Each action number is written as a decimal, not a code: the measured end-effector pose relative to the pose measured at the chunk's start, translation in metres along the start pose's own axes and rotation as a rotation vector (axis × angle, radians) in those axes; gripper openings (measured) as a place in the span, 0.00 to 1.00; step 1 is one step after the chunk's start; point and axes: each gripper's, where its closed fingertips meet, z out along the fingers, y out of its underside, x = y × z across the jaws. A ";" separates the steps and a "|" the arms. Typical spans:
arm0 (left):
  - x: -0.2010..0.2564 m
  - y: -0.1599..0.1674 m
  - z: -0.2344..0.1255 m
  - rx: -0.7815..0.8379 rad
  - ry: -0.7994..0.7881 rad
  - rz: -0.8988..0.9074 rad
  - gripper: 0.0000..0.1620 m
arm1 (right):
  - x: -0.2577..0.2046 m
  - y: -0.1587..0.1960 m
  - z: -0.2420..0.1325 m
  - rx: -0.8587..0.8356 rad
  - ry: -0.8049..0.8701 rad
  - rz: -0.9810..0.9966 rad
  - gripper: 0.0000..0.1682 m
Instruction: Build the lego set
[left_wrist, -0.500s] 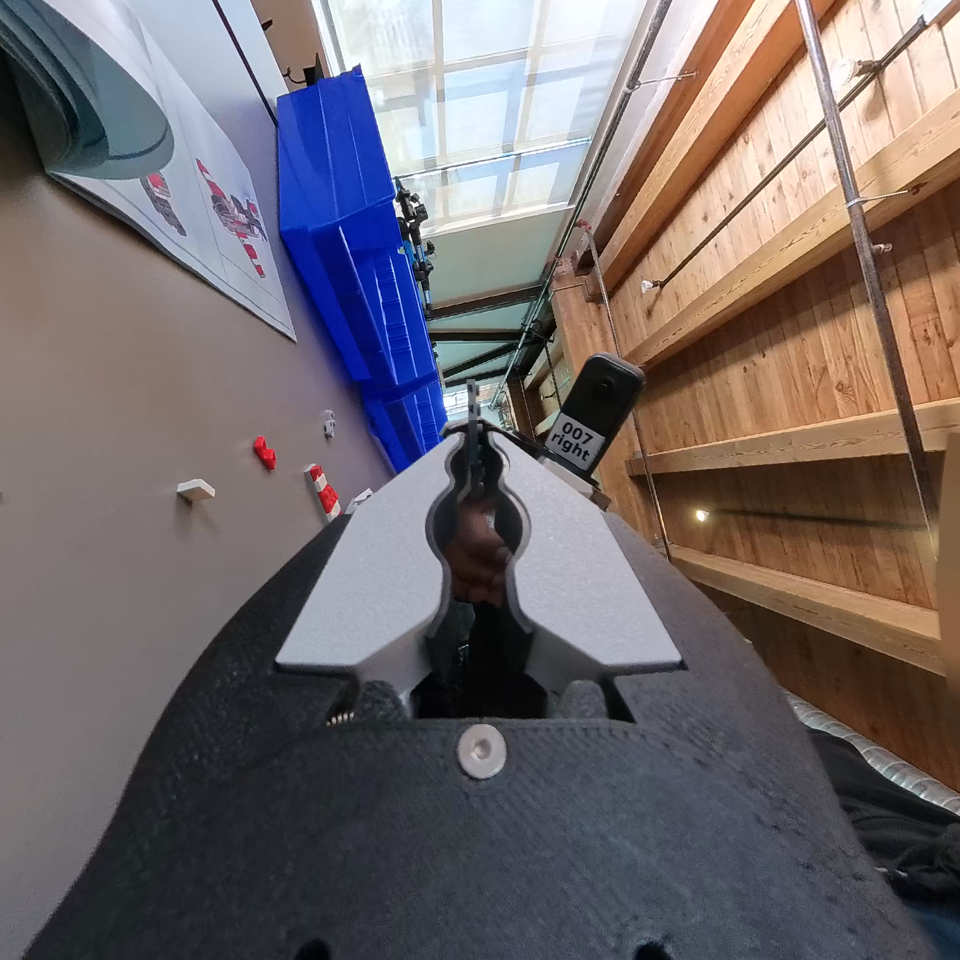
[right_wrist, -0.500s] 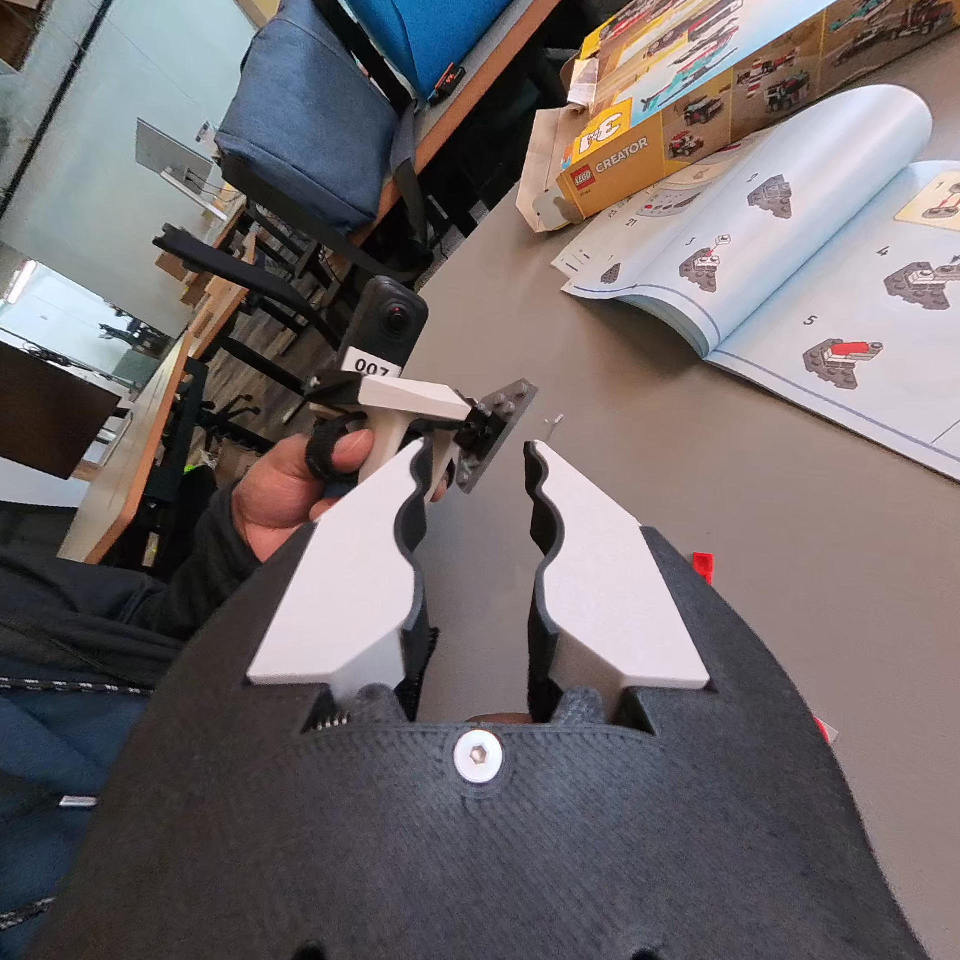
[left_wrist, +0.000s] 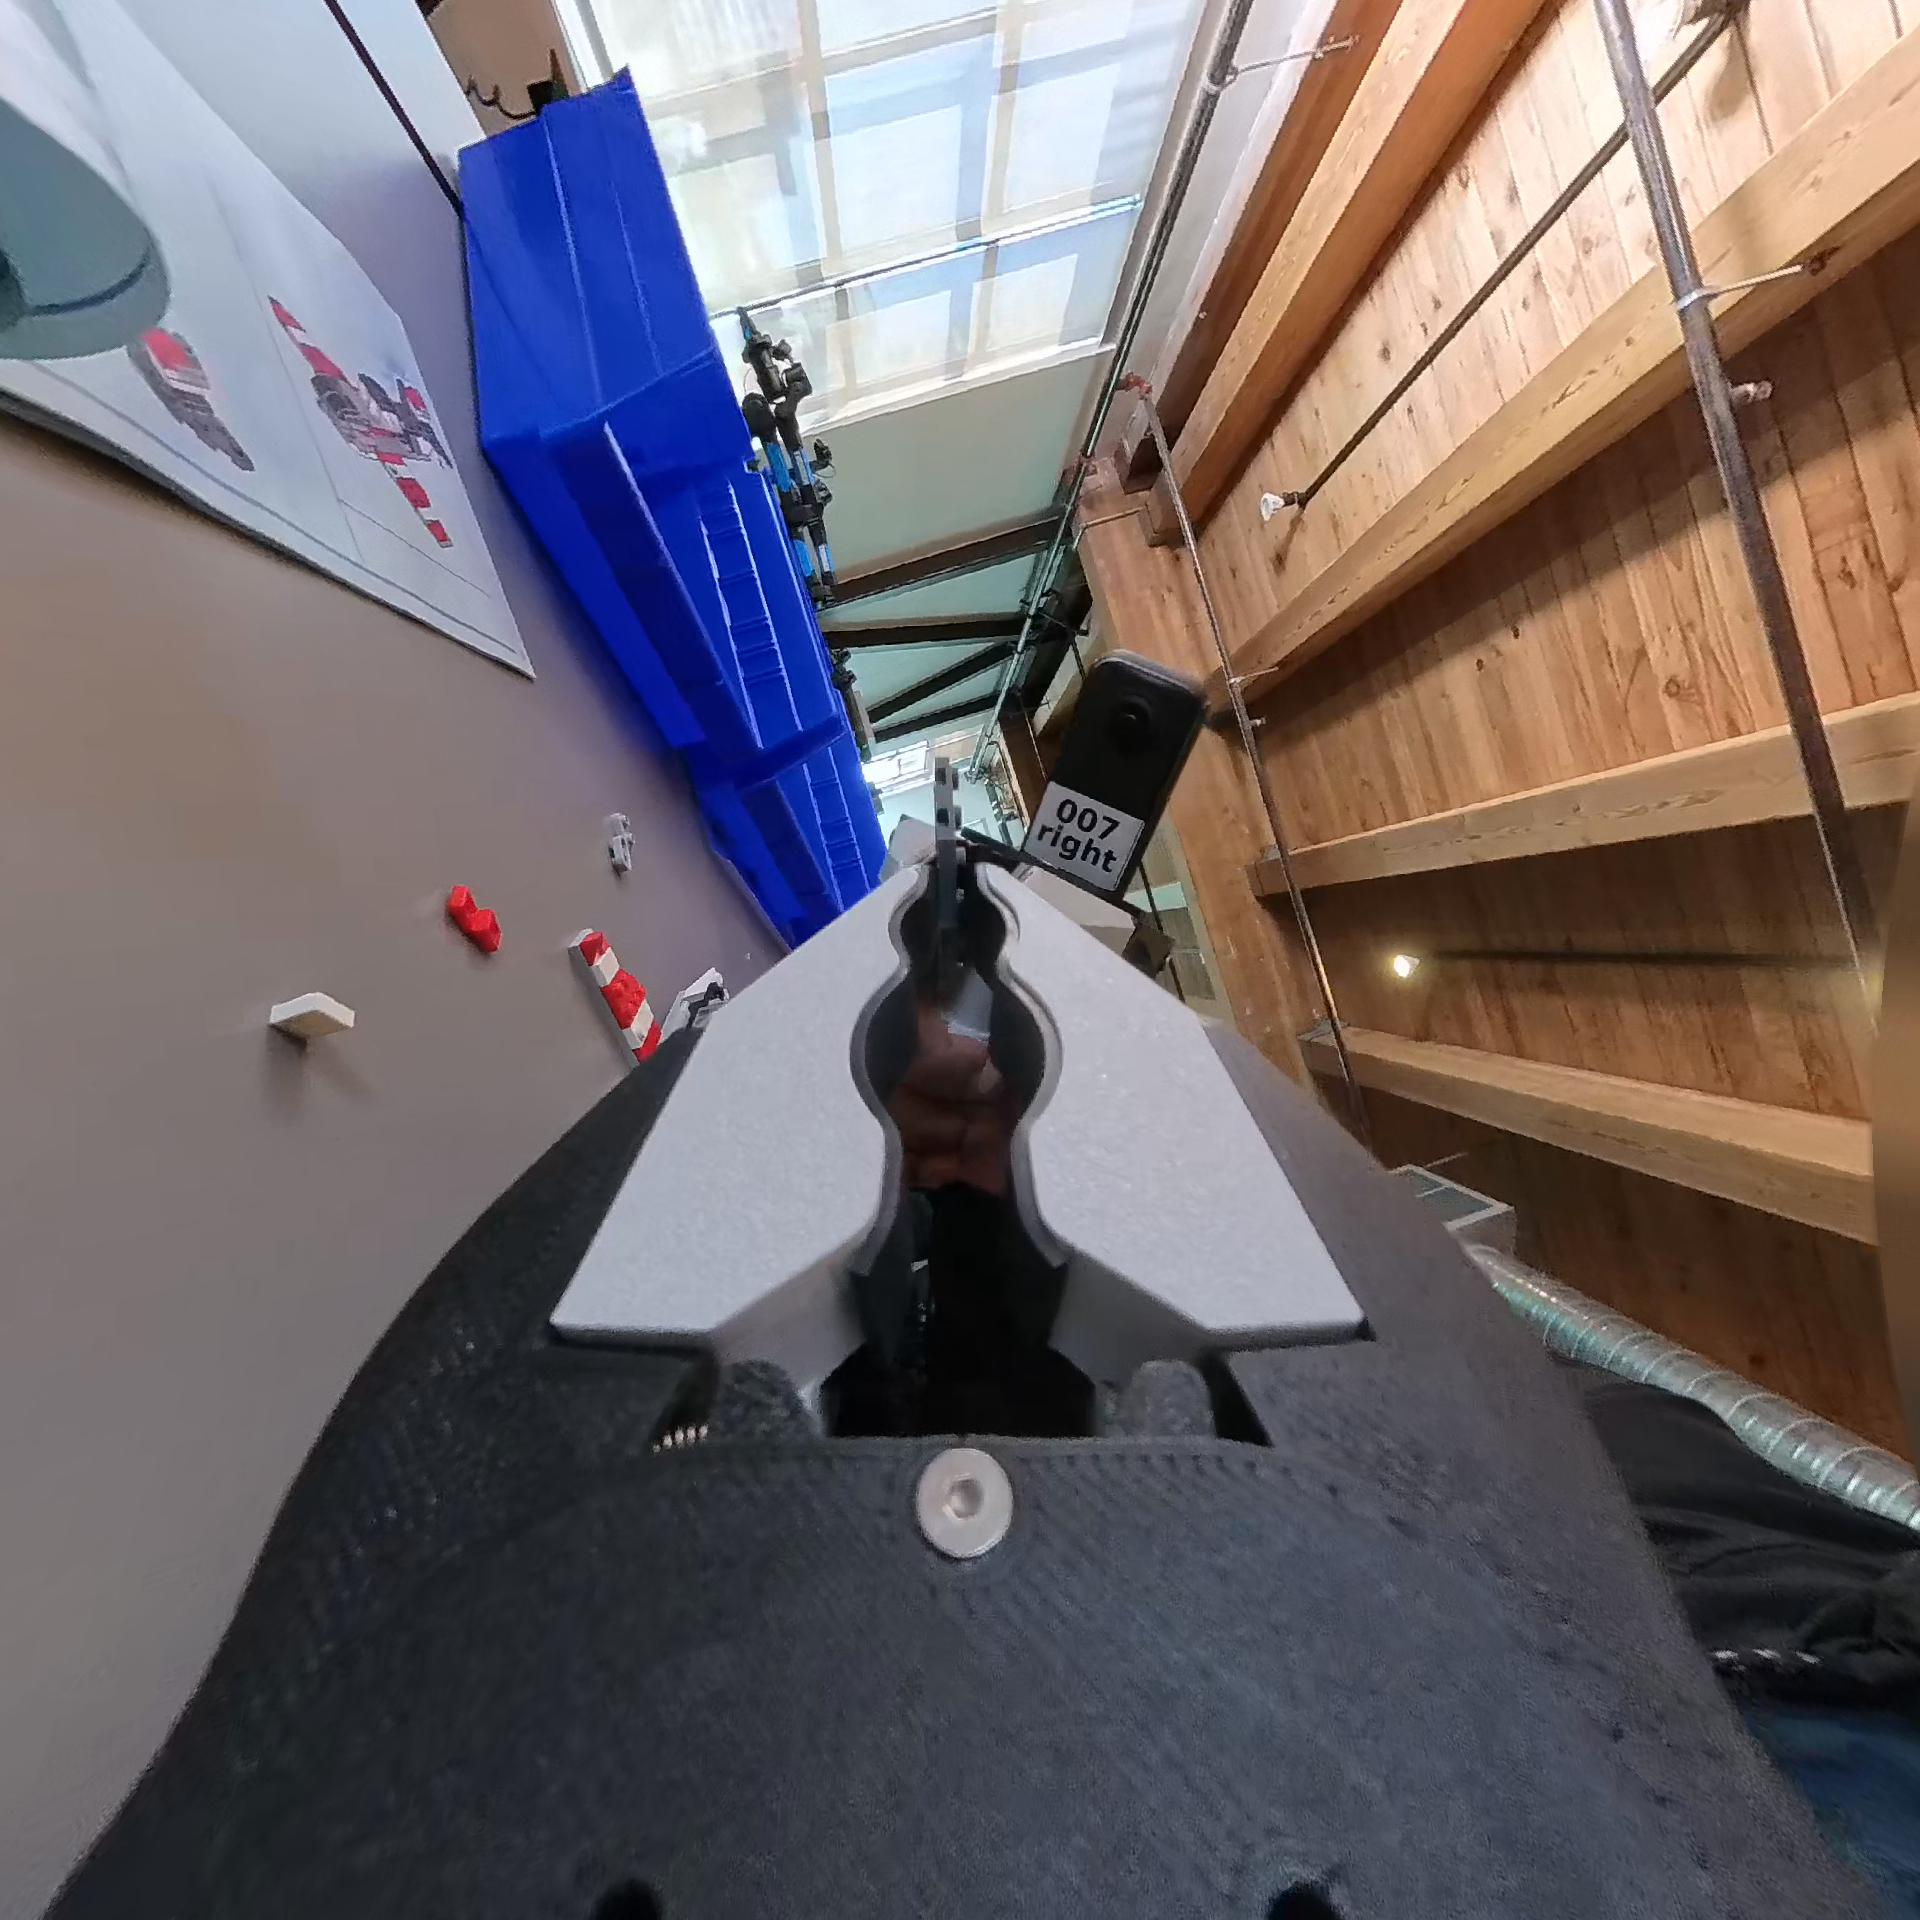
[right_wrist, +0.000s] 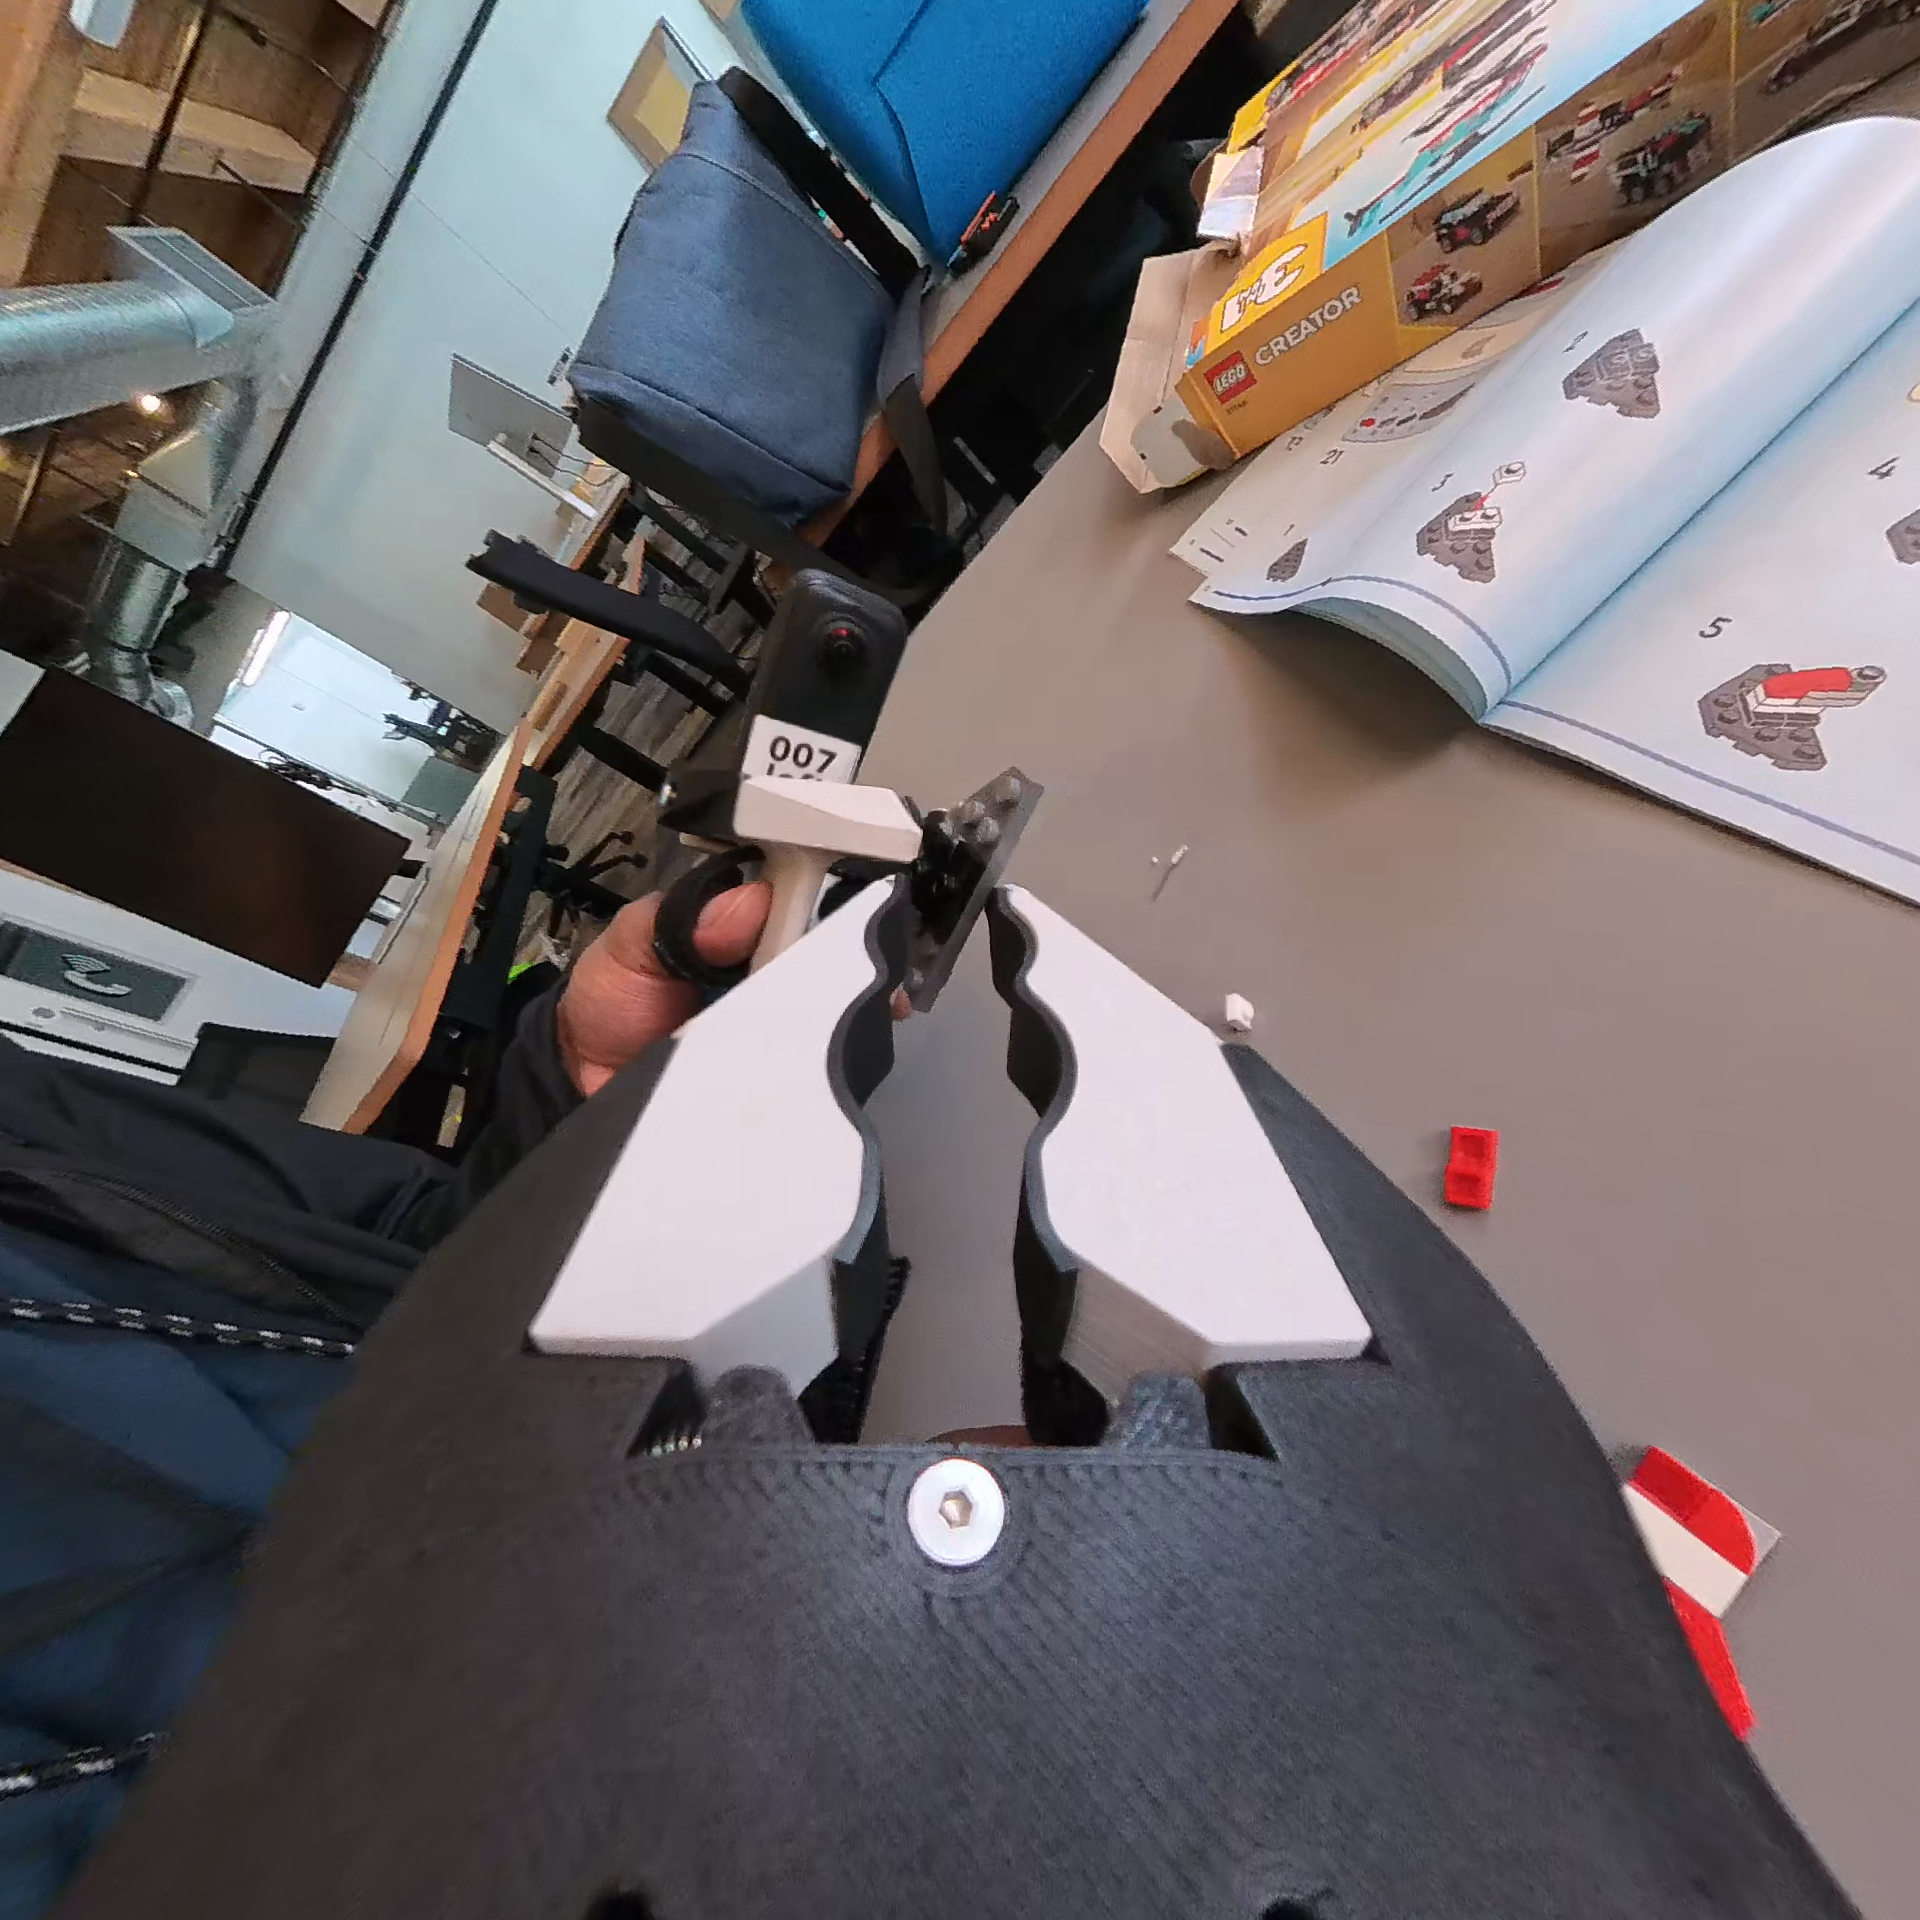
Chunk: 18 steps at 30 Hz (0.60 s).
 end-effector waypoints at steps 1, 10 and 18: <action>0.002 0.000 0.000 -0.003 0.004 0.009 0.03 | -0.001 -0.001 -0.001 0.003 -0.010 0.003 0.08; 0.020 0.002 0.002 -0.028 0.083 0.088 0.03 | -0.017 -0.008 -0.007 0.031 -0.073 0.000 0.07; 0.033 0.004 0.002 -0.045 0.140 0.129 0.06 | -0.027 -0.012 -0.011 0.047 -0.068 -0.031 0.06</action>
